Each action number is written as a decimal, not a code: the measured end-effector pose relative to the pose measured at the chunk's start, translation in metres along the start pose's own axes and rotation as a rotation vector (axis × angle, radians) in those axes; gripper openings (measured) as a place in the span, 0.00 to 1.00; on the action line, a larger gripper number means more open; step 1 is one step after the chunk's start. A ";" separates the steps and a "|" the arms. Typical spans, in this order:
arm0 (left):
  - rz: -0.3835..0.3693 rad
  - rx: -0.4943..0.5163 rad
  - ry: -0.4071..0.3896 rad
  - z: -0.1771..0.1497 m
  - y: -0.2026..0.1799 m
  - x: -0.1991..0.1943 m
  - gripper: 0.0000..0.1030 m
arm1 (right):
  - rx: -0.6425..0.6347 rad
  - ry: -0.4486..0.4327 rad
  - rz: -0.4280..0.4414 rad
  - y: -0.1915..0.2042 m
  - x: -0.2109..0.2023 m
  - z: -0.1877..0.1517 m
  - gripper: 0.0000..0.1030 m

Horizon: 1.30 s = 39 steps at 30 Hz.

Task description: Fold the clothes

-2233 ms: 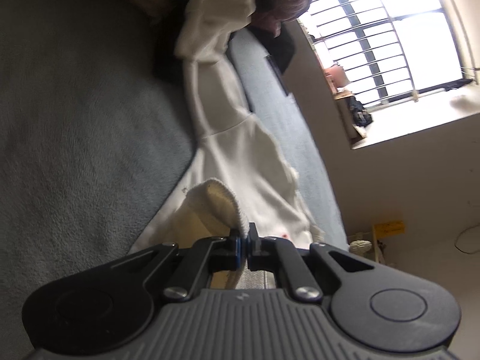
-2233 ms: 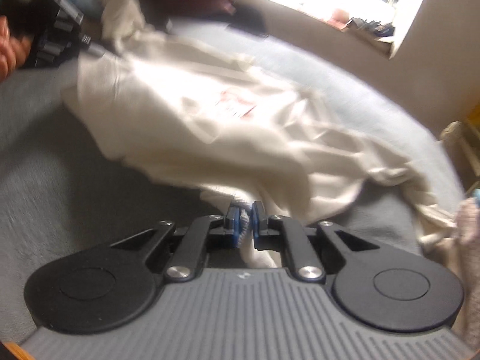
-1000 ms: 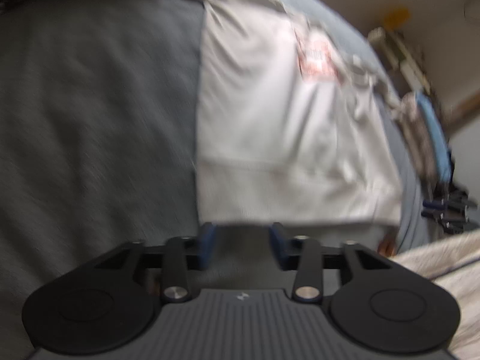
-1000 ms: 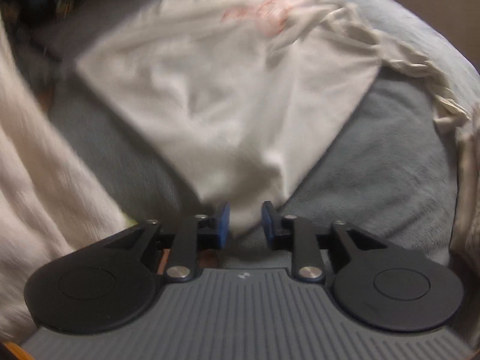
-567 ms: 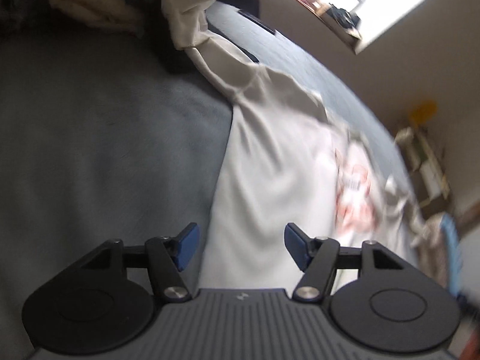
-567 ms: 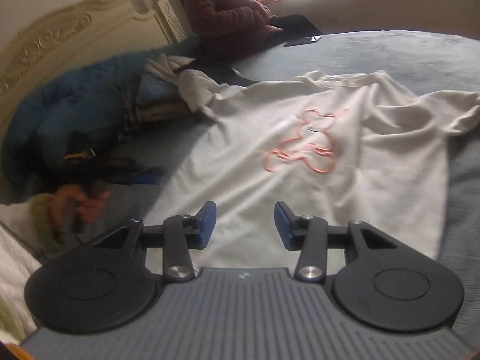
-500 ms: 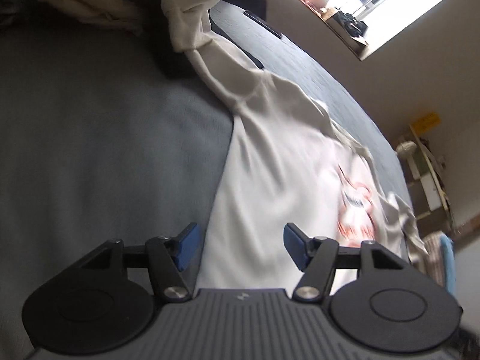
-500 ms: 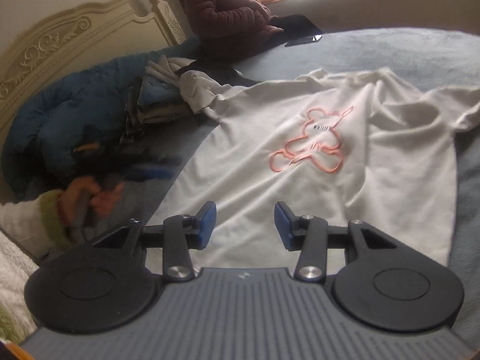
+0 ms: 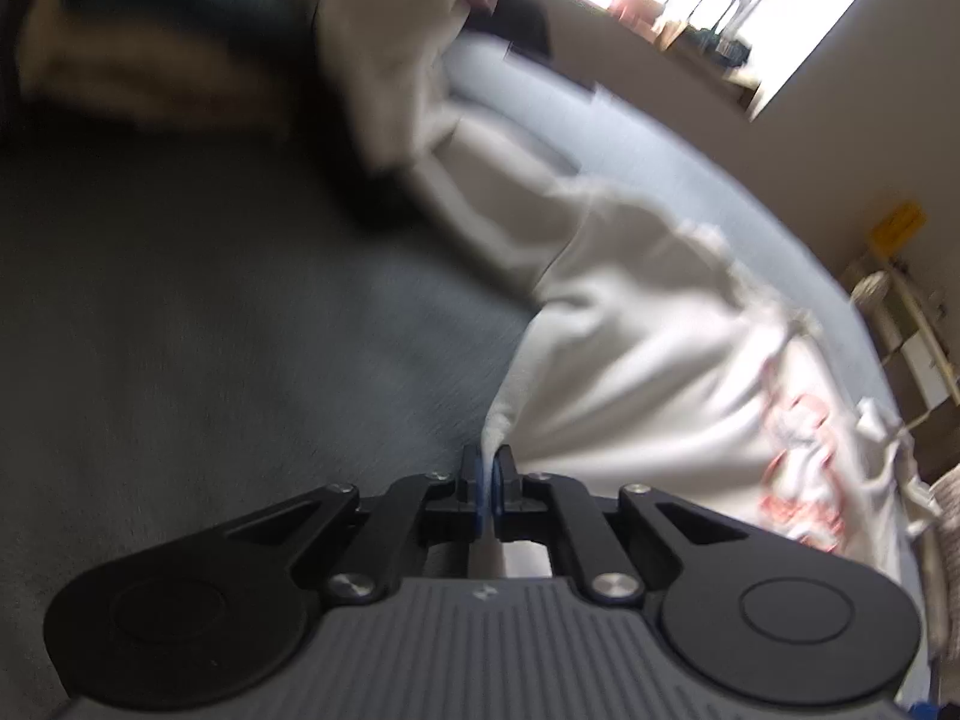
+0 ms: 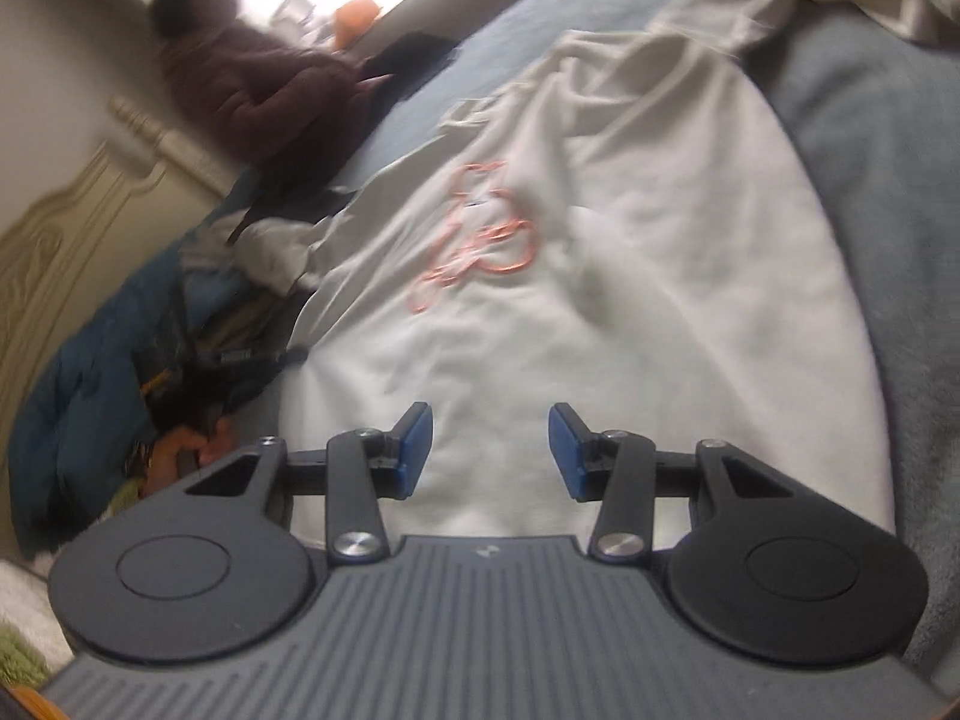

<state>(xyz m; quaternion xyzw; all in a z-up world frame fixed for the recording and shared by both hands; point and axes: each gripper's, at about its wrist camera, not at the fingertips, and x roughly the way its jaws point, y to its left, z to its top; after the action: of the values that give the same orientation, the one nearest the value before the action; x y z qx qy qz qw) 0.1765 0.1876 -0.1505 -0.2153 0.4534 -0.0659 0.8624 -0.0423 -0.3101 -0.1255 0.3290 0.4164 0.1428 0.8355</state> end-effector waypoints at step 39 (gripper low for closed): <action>0.170 0.040 -0.048 0.038 -0.044 0.036 0.53 | 0.150 -0.139 -0.135 -0.147 0.077 0.193 0.57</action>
<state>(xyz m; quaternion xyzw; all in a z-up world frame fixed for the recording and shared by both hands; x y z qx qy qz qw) 0.2313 0.1484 -0.1394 -0.1602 0.4476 0.0036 0.8798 0.1524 -0.4632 -0.1854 0.3708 0.3881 0.0316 0.8431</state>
